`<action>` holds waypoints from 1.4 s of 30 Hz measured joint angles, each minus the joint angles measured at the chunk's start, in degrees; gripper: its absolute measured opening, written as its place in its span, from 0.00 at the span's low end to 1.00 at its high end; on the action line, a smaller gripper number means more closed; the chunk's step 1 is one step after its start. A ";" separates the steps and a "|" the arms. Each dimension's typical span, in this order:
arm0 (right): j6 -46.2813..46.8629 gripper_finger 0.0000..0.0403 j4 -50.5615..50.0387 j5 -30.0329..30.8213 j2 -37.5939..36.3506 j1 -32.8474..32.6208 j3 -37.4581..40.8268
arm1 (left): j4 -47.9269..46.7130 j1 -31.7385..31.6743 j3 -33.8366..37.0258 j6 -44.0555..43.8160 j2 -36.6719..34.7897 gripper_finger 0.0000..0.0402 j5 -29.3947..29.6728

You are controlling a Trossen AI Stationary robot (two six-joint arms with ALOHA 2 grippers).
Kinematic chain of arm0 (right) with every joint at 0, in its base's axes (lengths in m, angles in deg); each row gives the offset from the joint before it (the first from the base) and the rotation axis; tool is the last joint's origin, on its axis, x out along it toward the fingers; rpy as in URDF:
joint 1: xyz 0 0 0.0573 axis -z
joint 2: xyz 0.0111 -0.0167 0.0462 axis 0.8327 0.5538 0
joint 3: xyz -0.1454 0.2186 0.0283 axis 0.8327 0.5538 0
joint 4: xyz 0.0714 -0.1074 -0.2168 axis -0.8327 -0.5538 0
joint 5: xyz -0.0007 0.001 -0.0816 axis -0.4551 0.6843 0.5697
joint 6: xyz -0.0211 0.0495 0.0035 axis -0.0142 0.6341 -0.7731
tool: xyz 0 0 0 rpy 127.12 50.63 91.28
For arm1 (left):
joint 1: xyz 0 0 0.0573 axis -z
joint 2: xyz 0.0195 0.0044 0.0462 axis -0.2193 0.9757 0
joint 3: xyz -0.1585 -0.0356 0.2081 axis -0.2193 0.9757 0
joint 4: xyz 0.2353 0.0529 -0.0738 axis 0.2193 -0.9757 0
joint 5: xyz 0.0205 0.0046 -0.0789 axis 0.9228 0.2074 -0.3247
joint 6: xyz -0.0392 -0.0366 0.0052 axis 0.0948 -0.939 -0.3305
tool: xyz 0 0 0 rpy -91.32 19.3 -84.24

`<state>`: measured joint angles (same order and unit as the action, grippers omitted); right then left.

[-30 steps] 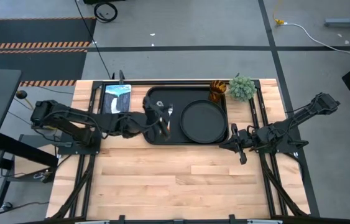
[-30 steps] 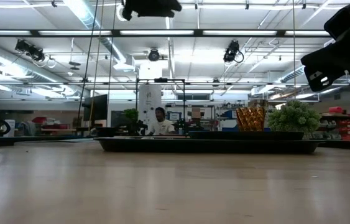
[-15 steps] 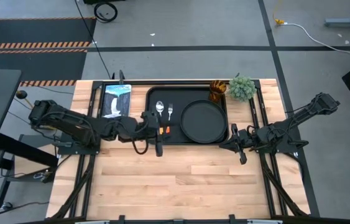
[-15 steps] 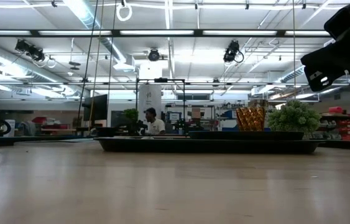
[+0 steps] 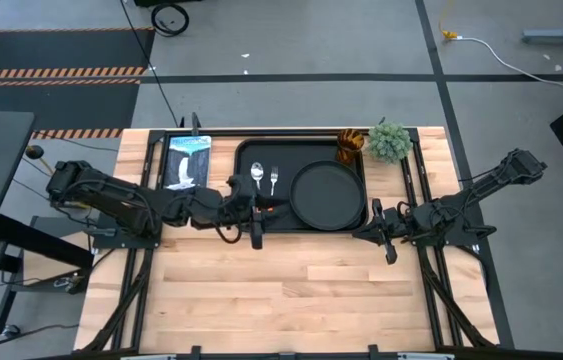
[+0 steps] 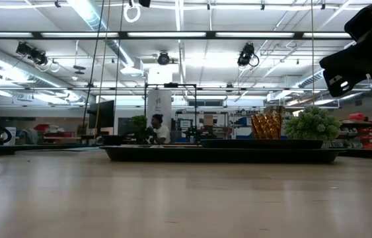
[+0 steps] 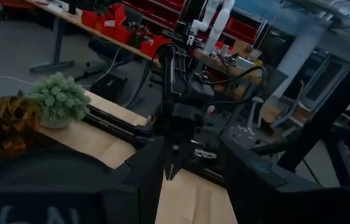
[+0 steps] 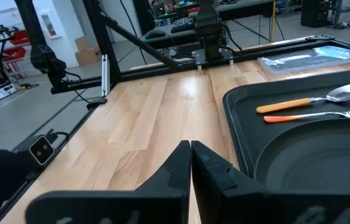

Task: Pick and place plate/cup/fork/spoon on tray
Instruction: Return to Home Position

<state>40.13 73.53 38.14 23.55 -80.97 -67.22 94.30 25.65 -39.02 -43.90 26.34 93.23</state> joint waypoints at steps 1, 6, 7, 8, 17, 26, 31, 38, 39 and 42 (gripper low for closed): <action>0.00 0.05 -0.01 0.00 0.02 0.00 0.00 | -0.03 0.01 0.00 0.48 -0.01 0.40 0.00; 0.00 0.05 -0.01 0.00 0.00 -0.01 0.00 | 0.13 -0.05 -0.02 -0.81 -2.39 0.40 0.52; 0.01 0.05 -0.01 0.00 0.02 0.00 0.00 | 0.05 -0.04 -0.02 -0.86 -2.82 0.40 0.90; 0.00 0.05 -0.01 0.00 0.02 0.00 0.00 | 0.01 0.17 -0.02 0.20 -3.23 0.40 0.93; 0.01 0.05 0.16 -0.01 0.02 -0.01 0.00 | -4.56 4.47 0.04 15.22 -6.43 0.40 0.94; 0.00 0.05 0.78 -0.02 0.02 -0.01 0.00 | -5.51 9.51 9.10 16.42 -12.92 0.40 -0.79; 0.00 0.05 0.80 -0.01 0.02 0.00 0.00 | 3.15 8.33 21.78 14.81 -21.91 0.40 -10.98; 0.01 0.05 0.79 -0.01 0.02 -0.01 0.00 | 16.32 5.73 41.52 12.01 -37.90 0.40 -24.84; 0.01 0.05 0.80 -0.01 0.02 0.00 0.00 | 18.37 5.49 43.97 11.35 -40.05 0.40 -26.19; 0.02 0.05 0.79 0.00 0.02 0.00 0.00 | 22.65 4.99 50.77 9.47 -46.86 0.40 -30.66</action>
<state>40.16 74.32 38.14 23.57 -80.97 -67.22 116.95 30.64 11.75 -34.43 -20.52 62.57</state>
